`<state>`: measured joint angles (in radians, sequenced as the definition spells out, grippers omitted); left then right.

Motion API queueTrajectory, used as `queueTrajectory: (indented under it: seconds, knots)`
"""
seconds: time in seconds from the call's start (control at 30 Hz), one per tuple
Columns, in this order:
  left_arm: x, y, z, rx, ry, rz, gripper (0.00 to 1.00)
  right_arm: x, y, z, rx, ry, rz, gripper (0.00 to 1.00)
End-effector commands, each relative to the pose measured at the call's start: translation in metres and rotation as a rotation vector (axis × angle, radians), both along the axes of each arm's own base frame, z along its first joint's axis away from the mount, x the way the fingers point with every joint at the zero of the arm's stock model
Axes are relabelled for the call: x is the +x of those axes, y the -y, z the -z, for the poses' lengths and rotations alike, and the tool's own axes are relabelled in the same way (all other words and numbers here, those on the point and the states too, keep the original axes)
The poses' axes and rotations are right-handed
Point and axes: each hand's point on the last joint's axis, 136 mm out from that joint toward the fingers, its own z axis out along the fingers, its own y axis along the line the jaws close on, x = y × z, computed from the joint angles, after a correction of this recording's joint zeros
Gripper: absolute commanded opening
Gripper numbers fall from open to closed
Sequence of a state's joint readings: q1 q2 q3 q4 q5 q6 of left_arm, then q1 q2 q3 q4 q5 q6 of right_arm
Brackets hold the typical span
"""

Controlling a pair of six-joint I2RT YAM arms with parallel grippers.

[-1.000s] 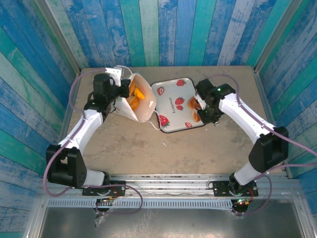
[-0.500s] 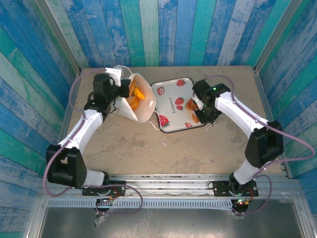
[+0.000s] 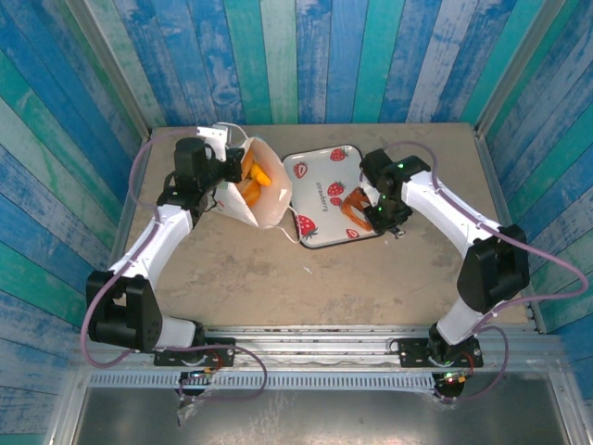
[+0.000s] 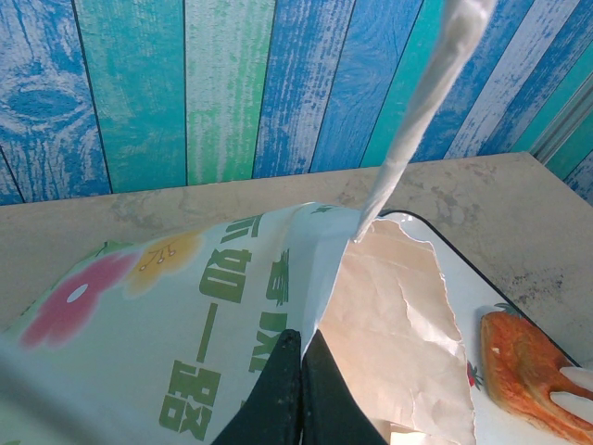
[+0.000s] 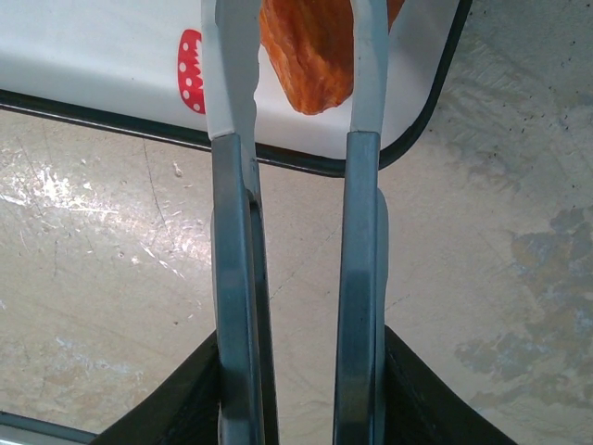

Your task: Take the fake bread out of the paper bag

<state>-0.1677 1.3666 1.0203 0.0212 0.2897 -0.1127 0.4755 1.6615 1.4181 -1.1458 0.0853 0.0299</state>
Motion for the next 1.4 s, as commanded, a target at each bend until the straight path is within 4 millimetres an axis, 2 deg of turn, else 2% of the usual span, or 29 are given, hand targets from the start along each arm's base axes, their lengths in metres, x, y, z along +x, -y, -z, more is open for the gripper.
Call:
queueTrajectory:
  seconds: [0.0, 0.17, 0.43, 0.57, 0.6, 0.7, 0.8, 1.07, 1.2, 1.37]
  knots:
    - [-0.008, 0.001, -0.042, -0.028, 0.102, 0.013, 0.00, 0.000, 0.000, -0.021, 0.028, 0.032, 0.019, 0.39]
    - [-0.008, 0.002, -0.042, -0.026, 0.102, 0.015, 0.00, -0.002, -0.002, -0.043, 0.058, 0.059, 0.036, 0.38]
    - [-0.010, 0.005, -0.040, -0.024, 0.104, 0.039, 0.00, -0.013, -0.032, -0.081, 0.175, 0.119, 0.005, 0.35]
    - [-0.010, 0.007, -0.038, -0.026, 0.100, 0.050, 0.00, -0.018, -0.059, -0.109, 0.274, 0.162, -0.032, 0.35]
    - [-0.010, 0.007, -0.038, -0.025, 0.098, 0.050, 0.00, -0.026, -0.075, -0.116, 0.298, 0.169, -0.077, 0.36]
    - [-0.009, 0.007, -0.038, -0.025, 0.097, 0.050, 0.00, -0.033, -0.101, -0.135, 0.364, 0.196, -0.132, 0.37]
    - [-0.009, 0.007, -0.037, -0.025, 0.095, 0.047, 0.00, -0.038, -0.126, -0.145, 0.419, 0.204, -0.181, 0.37]
    - [-0.008, 0.008, -0.037, -0.036, 0.090, 0.050, 0.01, -0.038, -0.183, -0.142, 0.430, 0.193, -0.302, 0.37]
    - [-0.008, 0.008, -0.037, -0.041, 0.087, 0.048, 0.01, -0.027, -0.202, -0.132, 0.409, 0.186, -0.315, 0.37]
    - [-0.007, 0.008, -0.037, -0.043, 0.087, 0.047, 0.01, -0.004, -0.214, -0.112, 0.341, 0.197, -0.287, 0.38]
